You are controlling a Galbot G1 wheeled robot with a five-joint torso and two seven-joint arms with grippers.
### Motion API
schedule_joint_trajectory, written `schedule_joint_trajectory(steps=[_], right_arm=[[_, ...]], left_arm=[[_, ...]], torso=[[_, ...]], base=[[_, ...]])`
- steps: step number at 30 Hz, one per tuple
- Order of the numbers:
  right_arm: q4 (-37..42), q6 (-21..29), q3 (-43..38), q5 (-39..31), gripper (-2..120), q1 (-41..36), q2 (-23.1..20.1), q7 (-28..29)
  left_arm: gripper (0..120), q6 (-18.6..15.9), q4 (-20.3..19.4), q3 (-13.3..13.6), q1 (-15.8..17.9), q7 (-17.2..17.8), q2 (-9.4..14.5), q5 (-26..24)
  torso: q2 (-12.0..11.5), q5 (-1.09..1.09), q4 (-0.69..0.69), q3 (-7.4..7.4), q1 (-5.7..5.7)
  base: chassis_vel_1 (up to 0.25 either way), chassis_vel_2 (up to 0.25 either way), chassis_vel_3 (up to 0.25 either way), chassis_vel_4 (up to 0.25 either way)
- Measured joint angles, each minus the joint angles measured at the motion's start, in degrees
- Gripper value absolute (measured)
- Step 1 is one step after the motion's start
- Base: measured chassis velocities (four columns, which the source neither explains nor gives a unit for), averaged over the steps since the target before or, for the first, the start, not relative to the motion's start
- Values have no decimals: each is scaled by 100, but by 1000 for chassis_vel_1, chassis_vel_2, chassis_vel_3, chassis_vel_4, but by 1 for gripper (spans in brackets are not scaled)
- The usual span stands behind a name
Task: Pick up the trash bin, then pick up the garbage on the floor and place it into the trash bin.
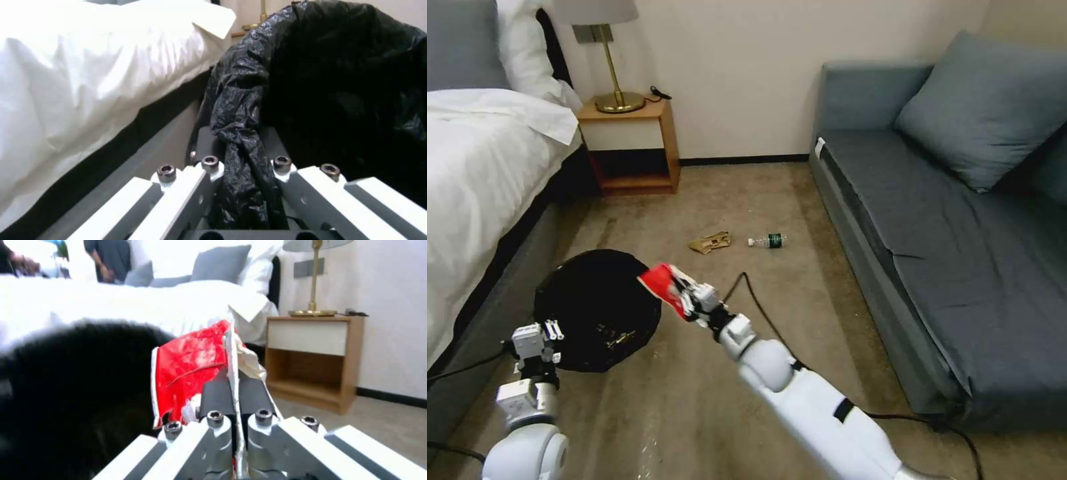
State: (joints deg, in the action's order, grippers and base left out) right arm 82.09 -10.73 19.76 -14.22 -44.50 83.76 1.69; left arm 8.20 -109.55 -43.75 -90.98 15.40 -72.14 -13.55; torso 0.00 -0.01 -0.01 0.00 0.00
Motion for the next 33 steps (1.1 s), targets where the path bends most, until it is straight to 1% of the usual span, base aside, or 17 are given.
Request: schedule_joint_trajectory(steps=[2, 5, 8, 9, 13, 14, 18, 21, 26, 27, 28, 29, 30, 33], right_arm=[[-67, -10, 229, -333, 0, 258, 155, 168], [-151, -33, 339, -438, 0, 372, 249, 211], [-299, -108, 471, -447, 0, 479, 426, 234], [-299, -108, 471, -447, 0, 479, 426, 234], [-436, -181, 719, -370, 0, 477, 744, 329], [-436, -181, 719, -370, 0, 477, 744, 329], [-687, -285, 845, -171, 0, 457, 849, 346], [-974, -423, 810, 213, 0, 425, 854, 465], [-1117, -466, 800, 429, 0, 416, 852, 604], [-1134, -468, 805, 475, 3, 416, 851, 617], [-1149, -475, 806, 548, 10, 416, 849, 623], [-1149, -475, 806, 548, 10, 416, 849, 623], [-1151, -479, 804, 591, 13, 409, 848, 623], [-1142, -482, 794, 678, 28, 342, 844, 611]], left_arm=[[7, 0, -8, 12, 3, 0, -28, 31], [7, 0, -11, 14, 9, 0, -35, 34], [7, 3, -8, 18, 39, -1, -47, 34], [7, 3, -8, 18, 39, -1, -47, 34], [7, 18, -4, 25, 74, -2, -71, 19], [7, 18, -4, 25, 74, -2, -71, 19], [7, 28, -22, 24, 76, -6, -81, 4], [7, 37, -165, 22, -34, -19, -122, -62], [7, 46, -284, 20, -156, -42, -186, -85], [7, 54, -298, 19, -174, -48, -200, -86], [7, 60, -306, 19, -182, -50, -211, -86], [7, 60, -306, 19, -182, -50, -211, -86], [7, 62, -313, 19, -185, -51, -215, -86], [7, 63, -336, 19, -185, -55, -222, -86]], torso=[[0, 0, 1, 0, 0], [0, -1, 1, 0, 0], [0, 0, 1, 0, 0], [0, 0, 1, 0, 0], [0, 0, 1, 0, 0], [0, 0, 1, 0, 0], [0, 0, 0, 0, 0], [0, 0, 2, 0, 0], [0, 1, 1, 0, 0], [0, 0, 1, 0, 0], [0, 1, 1, 0, 0], [0, 1, 1, 0, 0], [0, 1, 1, 0, 0], [0, 1, 1, 0, 0]], base=[[0, 0, 0, 0], [0, 0, 0, 0], [0, 0, 0, 0], [0, 0, 0, 0], [0, 0, 0, 0], [0, 0, 0, 0], [0, 0, 0, 0], [0, 0, 0, 0], [0, 0, 0, 0], [0, 0, 0, 0], [0, 0, 0, 0], [0, 0, 0, 0], [0, 0, 0, 0], [0, 0, 0, 0]])
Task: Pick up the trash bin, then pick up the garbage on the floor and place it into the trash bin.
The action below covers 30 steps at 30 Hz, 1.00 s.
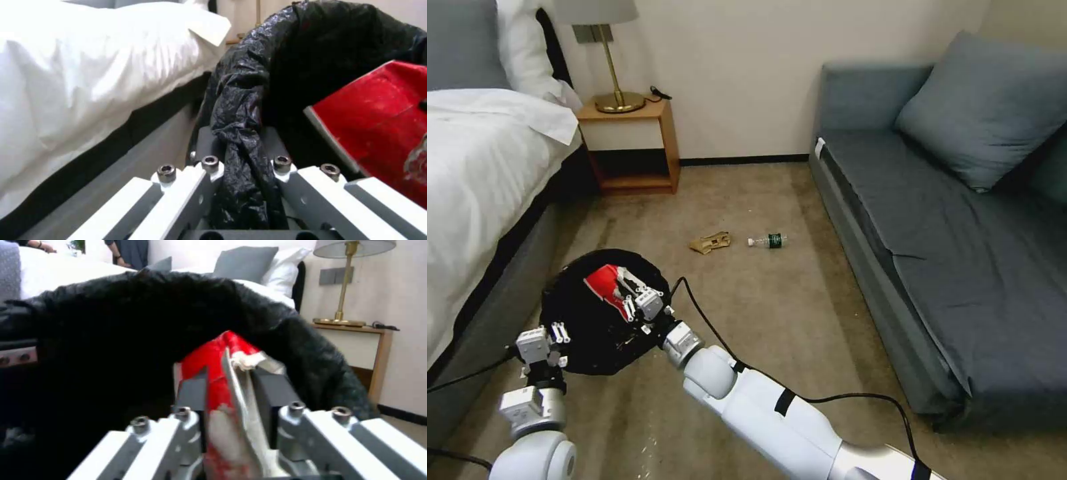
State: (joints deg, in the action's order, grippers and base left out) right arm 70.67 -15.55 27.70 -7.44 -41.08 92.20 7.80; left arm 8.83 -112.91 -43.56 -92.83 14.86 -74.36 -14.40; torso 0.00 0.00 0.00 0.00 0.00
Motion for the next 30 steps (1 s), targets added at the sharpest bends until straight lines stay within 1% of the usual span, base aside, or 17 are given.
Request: schedule_joint_trajectory(steps=[2, 3, 5, 6, 8, 9, 10, 11, 15, 16, 17, 20, 24, 30], right_arm=[[5, -3, -3, 20, 30, -18, 0, -9], [13, -14, -12, 71, 36, -59, -2, -38], [24, -46, -43, 157, 45, -121, -3, -79], [24, -46, -43, 157, 45, -121, -3, -79], [38, -58, -68, 190, 51, -154, -4, -97], [72, -72, -100, 214, 59, -198, -5, -139], [83, -73, -111, 217, 63, -214, -5, -159], [83, -73, -111, 217, 63, -214, -5, -159], [159, -75, -150, 225, 81, -306, -7, -387], [159, -75, -150, 225, 81, -306, -7, -387], [174, -77, -151, 225, 84, -325, -6, -453], [191, -85, -108, 244, 98, -424, -6, -623], [144, -125, -96, 332, 100, -536, -6, -701], [134, -191, -16, 376, 100, -599, -7, -862]], left_arm=[[7, 0, 0, 0, 2, 0, -1, 0], [7, 0, -1, 2, 4, 0, -5, 3], [7, 0, -1, 7, 9, 0, -11, 10], [7, 0, -1, 7, 9, 0, -11, 10], [7, 0, -1, 8, 13, 0, -12, 12], [7, 0, 18, 9, 22, 0, -11, 14], [7, 3, 37, 8, 27, 0, -9, 14], [7, 3, 37, 8, 27, 0, -9, 14], [7, 41, 119, -3, 43, 0, 8, 12], [7, 41, 119, -3, 43, 0, 8, 12], [7, 46, 132, -3, 46, 0, 10, 11], [7, 60, 178, 1, 66, 0, 11, 9], [7, 66, 188, 18, 71, 0, 3, 7], [7, 85, 256, 48, 92, -15, -33, 32]], torso=[[0, 0, 0, 0, 0], [0, 0, 0, 0, 0], [0, 0, 0, 0, 0], [0, 0, 0, 0, 0], [0, 0, 0, 0, 0], [0, 0, 0, 0, 0], [0, 0, 0, 0, 0], [0, 0, 0, 0, 0], [0, 0, 0, 0, 0], [0, 0, 0, 0, 0], [0, 0, 0, 0, 0], [0, 0, 0, 0, 0], [0, 0, 0, 0, 0], [0, 0, 0, 0, 0]], base=[[0, 0, 0, 0], [0, 0, 0, 0], [0, 0, 0, 0], [0, 0, 0, 0], [0, 0, 0, 0], [0, 0, 0, 0], [0, 0, 0, 0], [0, 0, 0, 0], [0, 0, 0, 0], [0, 0, 0, 0], [0, 0, 0, 0], [0, 0, 0, 0], [0, 0, 0, 0], [0, 0, 0, 0]])
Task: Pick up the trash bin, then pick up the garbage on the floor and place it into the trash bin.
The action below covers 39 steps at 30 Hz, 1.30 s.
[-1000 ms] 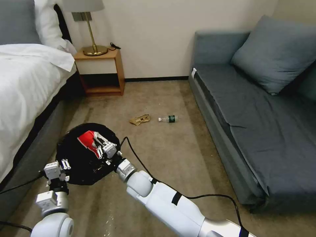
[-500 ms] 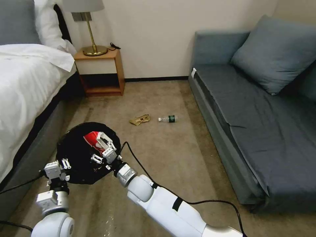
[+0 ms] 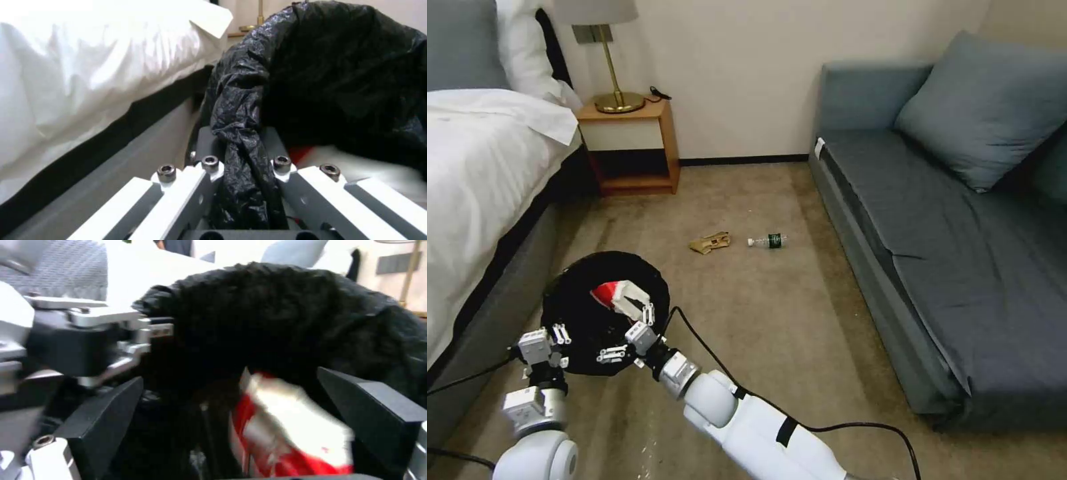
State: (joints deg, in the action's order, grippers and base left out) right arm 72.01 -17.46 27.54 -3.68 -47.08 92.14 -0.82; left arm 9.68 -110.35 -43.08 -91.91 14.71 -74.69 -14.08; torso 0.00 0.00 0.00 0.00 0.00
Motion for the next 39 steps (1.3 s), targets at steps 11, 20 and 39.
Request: schedule_joint_trajectory(steps=[11, 20, 39], right_arm=[[157, 121, 103, -250, 100, 435, -30, 212], [202, 218, -433, -172, 100, 176, -89, 672], [575, 733, -1605, -497, 100, -434, -843, 1391]], left_arm=[[7, 65, 169, -2, 99, -47, -20, 20], [7, 211, 392, -139, 177, 22, 64, 1], [7, 250, 647, -243, 413, 314, 131, 80]], torso=[[0, 0, 0, 0, 0], [0, 0, 0, 0, 0], [0, 1, 1, 0, 0]], base=[[0, 0, 0, 0], [0, 0, 0, 0], [0, 0, 0, 0]])
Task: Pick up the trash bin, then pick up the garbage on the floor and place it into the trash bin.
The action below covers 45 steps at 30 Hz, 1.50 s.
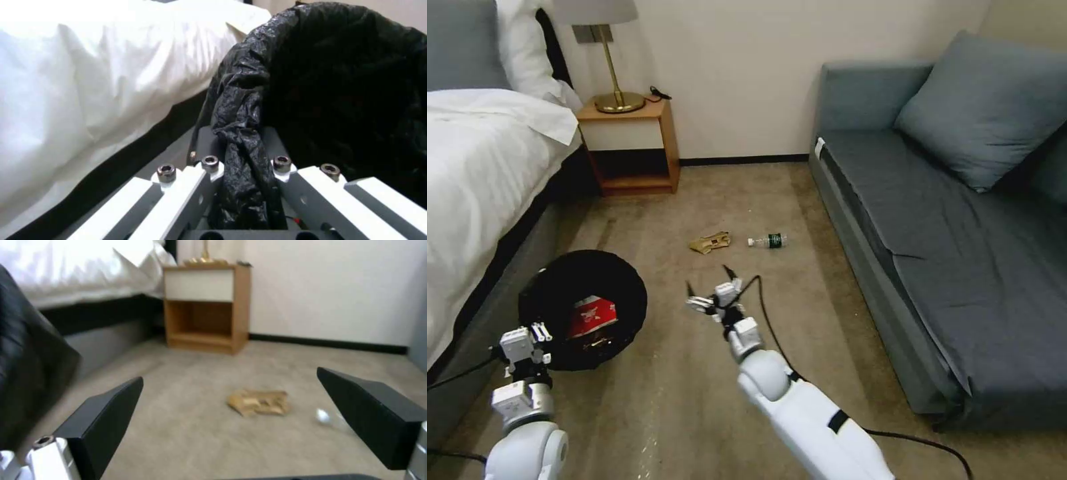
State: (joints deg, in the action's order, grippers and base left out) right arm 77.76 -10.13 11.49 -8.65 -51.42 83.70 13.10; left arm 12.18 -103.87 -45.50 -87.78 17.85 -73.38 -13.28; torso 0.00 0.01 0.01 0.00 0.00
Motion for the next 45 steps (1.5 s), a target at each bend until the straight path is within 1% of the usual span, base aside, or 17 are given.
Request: schedule_joint_trajectory(steps=[3, 5, 7, 13, 20, 27, 30, 36, 40, 45], right_arm=[[-122, 27, -329, 208, 100, -259, -136, -127], [-147, 20, -412, 237, 100, -309, -146, -173], [-187, -50, -628, 254, 100, -459, -145, -339], [-187, -176, -690, 334, 100, -614, -89, -466], [-258, -274, -718, 385, 100, -671, -44, -538], [-239, -360, -709, 547, 100, -840, -7, -598], [-212, -374, -721, 618, 100, -885, 4, -604], [-145, -421, -833, 741, 100, -1040, 41, -605], [-143, -450, -851, 813, 100, -1092, 35, -604], [-163, -470, -896, 850, 100, -1093, 65, -603]], left_arm=[[7, 16, 76, 1, 13, 33, -18, 51], [7, 26, 86, -2, 2, 40, -18, 55], [7, 89, 130, -36, -68, 51, -41, 59], [7, 155, 147, -60, -160, 69, -99, 58], [7, 192, 154, -66, -202, 74, -103, 50], [7, 199, 103, -33, -240, 84, -271, 60], [7, 204, 78, -19, -263, 84, -287, 87], [7, 264, 74, -24, -313, 87, -238, 99], [7, 325, 145, -28, -334, 91, -225, 89], [7, 330, 205, -18, -273, 95, -241, 89]], torso=[[0, 0, 0, 0, 0], [0, 1, 0, 0, 0], [0, 0, -1, 0, 0], [0, 0, -1, 0, 0], [0, 0, -1, 0, 0], [0, 0, -1, 0, 0], [0, -1, -1, 0, 0], [0, -1, -1, 0, 0], [0, -1, -1, 0, 0], [0, -1, -2, 0, 0]], base=[[0, 0, 0, 0], [0, 0, 0, 0], [0, 0, 0, 0], [0, 0, 0, 0], [0, 0, 0, 0], [0, 0, 0, 0], [0, 0, 0, 0], [-19, 16, 16, -17], [-64, 60, 61, -61], [-47, 58, 63, -53]])
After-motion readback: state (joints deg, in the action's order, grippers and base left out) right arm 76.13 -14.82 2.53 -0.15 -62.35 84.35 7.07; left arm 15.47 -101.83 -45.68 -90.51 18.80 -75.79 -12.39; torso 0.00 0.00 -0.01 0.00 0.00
